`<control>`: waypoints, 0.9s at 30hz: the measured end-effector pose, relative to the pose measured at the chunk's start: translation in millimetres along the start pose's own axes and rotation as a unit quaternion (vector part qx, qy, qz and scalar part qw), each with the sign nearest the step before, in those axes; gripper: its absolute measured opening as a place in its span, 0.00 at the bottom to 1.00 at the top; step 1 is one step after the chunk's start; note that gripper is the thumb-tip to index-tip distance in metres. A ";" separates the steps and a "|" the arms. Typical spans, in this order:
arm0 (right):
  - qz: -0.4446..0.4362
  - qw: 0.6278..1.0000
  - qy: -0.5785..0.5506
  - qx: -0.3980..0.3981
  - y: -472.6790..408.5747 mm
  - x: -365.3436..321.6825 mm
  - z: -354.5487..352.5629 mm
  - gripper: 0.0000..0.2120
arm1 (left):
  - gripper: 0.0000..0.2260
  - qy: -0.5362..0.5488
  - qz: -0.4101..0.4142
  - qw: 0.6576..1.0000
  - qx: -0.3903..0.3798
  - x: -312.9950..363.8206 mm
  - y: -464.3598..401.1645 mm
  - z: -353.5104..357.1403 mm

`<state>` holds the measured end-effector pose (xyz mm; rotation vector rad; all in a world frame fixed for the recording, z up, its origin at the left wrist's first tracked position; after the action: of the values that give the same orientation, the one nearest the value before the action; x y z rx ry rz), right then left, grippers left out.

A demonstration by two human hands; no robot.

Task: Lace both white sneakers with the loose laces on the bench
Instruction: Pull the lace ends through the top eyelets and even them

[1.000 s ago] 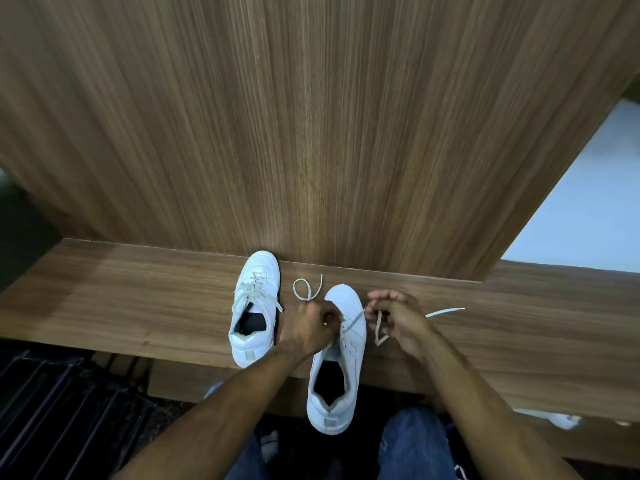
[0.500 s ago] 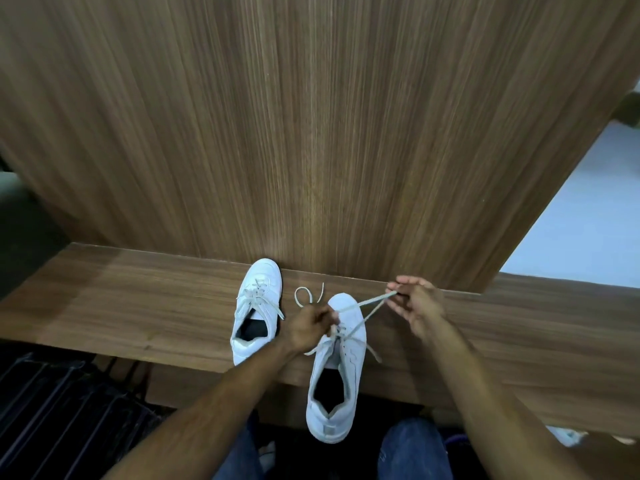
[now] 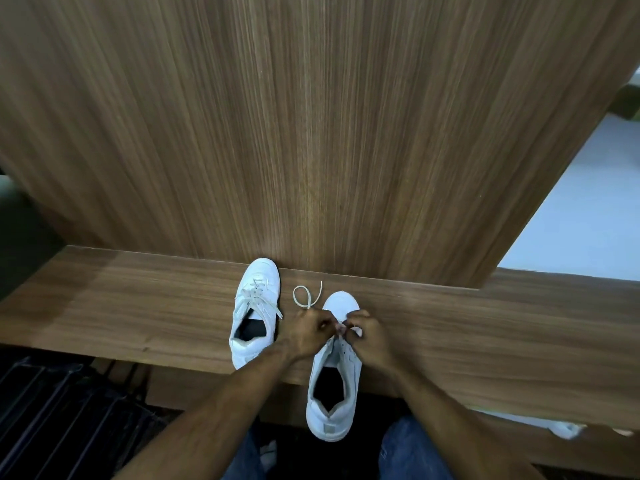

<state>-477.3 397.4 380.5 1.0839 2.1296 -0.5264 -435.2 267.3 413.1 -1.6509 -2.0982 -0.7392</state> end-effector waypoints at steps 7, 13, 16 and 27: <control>0.117 0.984 -0.014 0.136 7.5 38.0 -51.3 0.07 | 0.11 -0.017 -0.062 0.997 0.039 -47.6 6.0 -6.4; 0.170 0.975 0.111 0.085 21.6 65.2 -55.3 0.12 | 0.10 0.025 -0.059 0.997 0.043 -51.1 6.0 -6.1; 0.034 0.992 0.113 0.044 15.5 25.0 -31.3 0.22 | 0.08 0.033 -0.006 0.999 0.042 -25.1 3.9 3.2; -0.064 0.995 0.072 0.031 6.2 1.0 1.9 0.08 | 0.11 -0.004 -0.086 0.996 -0.014 -33.1 15.4 23.9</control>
<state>-471.9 400.3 378.2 1.0513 2.3345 -0.5937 -411.4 258.9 377.5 -1.5021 -2.2674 -0.8203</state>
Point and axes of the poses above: each hand's wrist, its own y-axis away from the middle knuckle, its own z-axis out of the palm, x = y × z, the point moved 7 cm from there along -y, towards the middle knuckle, and after that the axes turned 8 degrees about -z, right-handed, at the moved point
